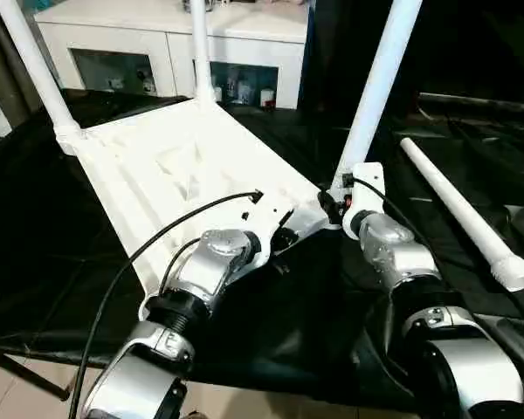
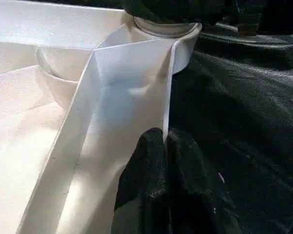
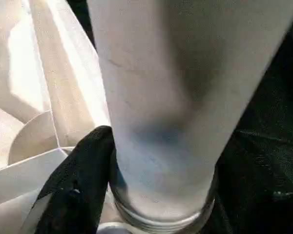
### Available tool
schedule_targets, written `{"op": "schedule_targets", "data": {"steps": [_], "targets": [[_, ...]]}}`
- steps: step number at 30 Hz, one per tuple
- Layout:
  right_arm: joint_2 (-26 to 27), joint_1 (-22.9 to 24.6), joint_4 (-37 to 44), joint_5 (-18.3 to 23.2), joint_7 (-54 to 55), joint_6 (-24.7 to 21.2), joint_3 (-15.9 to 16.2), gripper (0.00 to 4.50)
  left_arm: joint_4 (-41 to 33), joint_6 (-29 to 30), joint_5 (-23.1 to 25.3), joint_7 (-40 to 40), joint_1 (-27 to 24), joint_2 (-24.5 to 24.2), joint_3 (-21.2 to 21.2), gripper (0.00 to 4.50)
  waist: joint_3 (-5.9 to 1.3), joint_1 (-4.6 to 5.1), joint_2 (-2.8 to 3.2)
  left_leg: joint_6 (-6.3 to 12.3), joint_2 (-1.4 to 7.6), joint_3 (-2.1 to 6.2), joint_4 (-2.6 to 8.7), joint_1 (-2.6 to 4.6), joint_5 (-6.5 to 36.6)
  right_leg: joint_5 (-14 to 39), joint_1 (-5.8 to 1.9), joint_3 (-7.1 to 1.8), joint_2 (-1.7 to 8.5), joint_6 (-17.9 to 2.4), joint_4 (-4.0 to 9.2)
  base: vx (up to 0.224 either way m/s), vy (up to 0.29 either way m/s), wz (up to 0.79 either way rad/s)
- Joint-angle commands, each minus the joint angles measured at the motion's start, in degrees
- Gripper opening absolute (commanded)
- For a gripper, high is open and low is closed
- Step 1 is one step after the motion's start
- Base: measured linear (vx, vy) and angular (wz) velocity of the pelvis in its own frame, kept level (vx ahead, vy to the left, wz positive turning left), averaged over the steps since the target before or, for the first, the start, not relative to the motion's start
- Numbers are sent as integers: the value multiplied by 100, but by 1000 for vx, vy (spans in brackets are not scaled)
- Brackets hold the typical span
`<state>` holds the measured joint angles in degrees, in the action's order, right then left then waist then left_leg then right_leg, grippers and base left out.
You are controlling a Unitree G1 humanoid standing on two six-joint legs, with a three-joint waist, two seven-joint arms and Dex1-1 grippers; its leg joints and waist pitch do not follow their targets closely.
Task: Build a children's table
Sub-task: Rotate leg to tighten
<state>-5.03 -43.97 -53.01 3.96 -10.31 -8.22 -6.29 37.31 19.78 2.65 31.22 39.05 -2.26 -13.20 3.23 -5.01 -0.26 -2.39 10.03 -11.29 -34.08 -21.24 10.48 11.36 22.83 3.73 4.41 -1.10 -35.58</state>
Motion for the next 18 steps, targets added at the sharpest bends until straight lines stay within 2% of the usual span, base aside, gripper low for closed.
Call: {"op": "schedule_targets", "data": {"steps": [1, 2, 4, 5, 6, 7, 8, 9, 10, 11, 12, 13, 15, 16, 17, 18], "targets": [[330, 121, -193, 33, -389, -14, 276, 352, -43, -504, 2, -366, 210, -17, 209, 0, -372, 36, -61, 237, 307, 152, 398, 57, 1060, 1139, -270, -288, 458, -1108, 502, 0, 0, 0], [281, 105, -146, -58, -326, 155, 319, 367, -30, -694, -16, -284, 204, -14, 187, 0, -387, 82, -76, 195, 299, 184, 413, -13, 1011, 1164, -334, -270, 469, -1041, 477, 0, 0, 0], [249, 105, -86, -89, -289, 241, 327, 380, -29, -810, -26, -250, 198, -10, 180, 0, -400, 112, -78, 201, 306, 168, 394, 32, 964, 1061, -287, -275, 459, -1057, 481, 0, 0, 0], [168, 142, 126, -80, -251, 322, 289, 380, -47, -1031, -53, -228, 191, 15, 197, 0, -400, 137, -74, 256, 300, 162, 380, 32, 891, 919, -288, -280, 454, -1138, 468, 0, 0, 0], [54, 260, 491, -60, -282, 365, 257, 380, -109, -1133, -247, -45, 186, 89, 315, 0, -411, 131, -78, 317, 297, 148, 363, 29, 786, 756, -293, -285, 455, -1201, 448, 0, 0, 0], [30, 297, 584, -52, -294, 359, 251, 390, -135, -1137, -283, 4, 182, 98, 331, 56, -406, 122, -80, 364, 290, 141, 359, 24, 712, 655, -296, -286, 443, -1209, 449, 0, 0, 0], [-27, 394, 819, -32, -331, 340, 233, 390, -202, -1142, -374, 130, 171, 117, 362, 56, -435, 86, -65, 490, 297, 132, 335, 37, 481, 259, -299, -284, 441, -1291, 394, 0, 0, 0], [-54, 450, 940, -18, -350, 324, 219, 390, -225, -1144, -413, 176, 169, 124, 377, 56, -445, 73, -67, 550, 291, 135, 325, 25, 384, 95, -308, -283, 445, -1350, 378, 0, 0, 0], [-89, 538, 1116, 7, -369, 279, 194, 390, -236, -1139, -452, 186, 179, 131, 409, 56, -477, 52, -25, 584, 302, 139, 311, 27, 255, -130, -314, -281, 452, -1414, 341, 0, 0, 0], [-139, 672, 1358, 32, -424, 205, 173, 390, -229, -1222, -462, 161, 194, 125, 427, 82, -482, 33, -25, 715, 316, 137, 286, 23, 7, -652, -298, -275, 416, -1501, 290, 0, 0, 0], [-190, 795, 1563, 37, -486, 134, 179, 390, -209, -1328, -455, 82, 217, 116, 457, 97, -475, 30, -40, 790, 322, 133, 281, 13, -48, -815, -294, -271, 409, -1536, 271, 0, 0, 0], [-321, 1049, 1931, 29, -659, 27, 267, 390, -238, -1591, -481, -40, 231, 83, 562, 101, -467, -5, 14, 901, 319, 132, 269, 27, 1, -868, -287, -265, 416, -1538, 288, 0, 0, 0], [-404, 1188, 2118, 35, -792, -35, 340, 390, -276, -1842, -490, -172, 236, 51, 658, 106, -454, -6, -9, 872, 332, 141, 289, 21, 146, -745, -315, -266, 435, -1535, 302, 0, 0, 0], [-416, 1206, 2139, 41, -818, -37, 347, 390, -295, -1855, -499, -203, 239, 36, 691, 119, -452, -4, 18, 838, 325, 145, 292, 26, 220, -621, -312, -259, 432, -1539, 313, 0, 0, 0], [-481, 1327, 2305, 88, -967, -70, 386, 390, -411, -1910, -550, -372, 262, -49, 912, 134, -440, 14, 56, 731, 323, 141, 302, 25, 379, -417, -309, -263, 426, -1518, 344, 0, 0, 0], [-510, 1389, 2393, 142, -1081, -104, 400, 390, -476, -1975, -522, -569, 287, -130, 1049, 147, -438, 17, 30, 647, 321, 143, 309, 32, 535, -293, -328, -262, 415, -1485, 357, 0, 0, 0]]}}
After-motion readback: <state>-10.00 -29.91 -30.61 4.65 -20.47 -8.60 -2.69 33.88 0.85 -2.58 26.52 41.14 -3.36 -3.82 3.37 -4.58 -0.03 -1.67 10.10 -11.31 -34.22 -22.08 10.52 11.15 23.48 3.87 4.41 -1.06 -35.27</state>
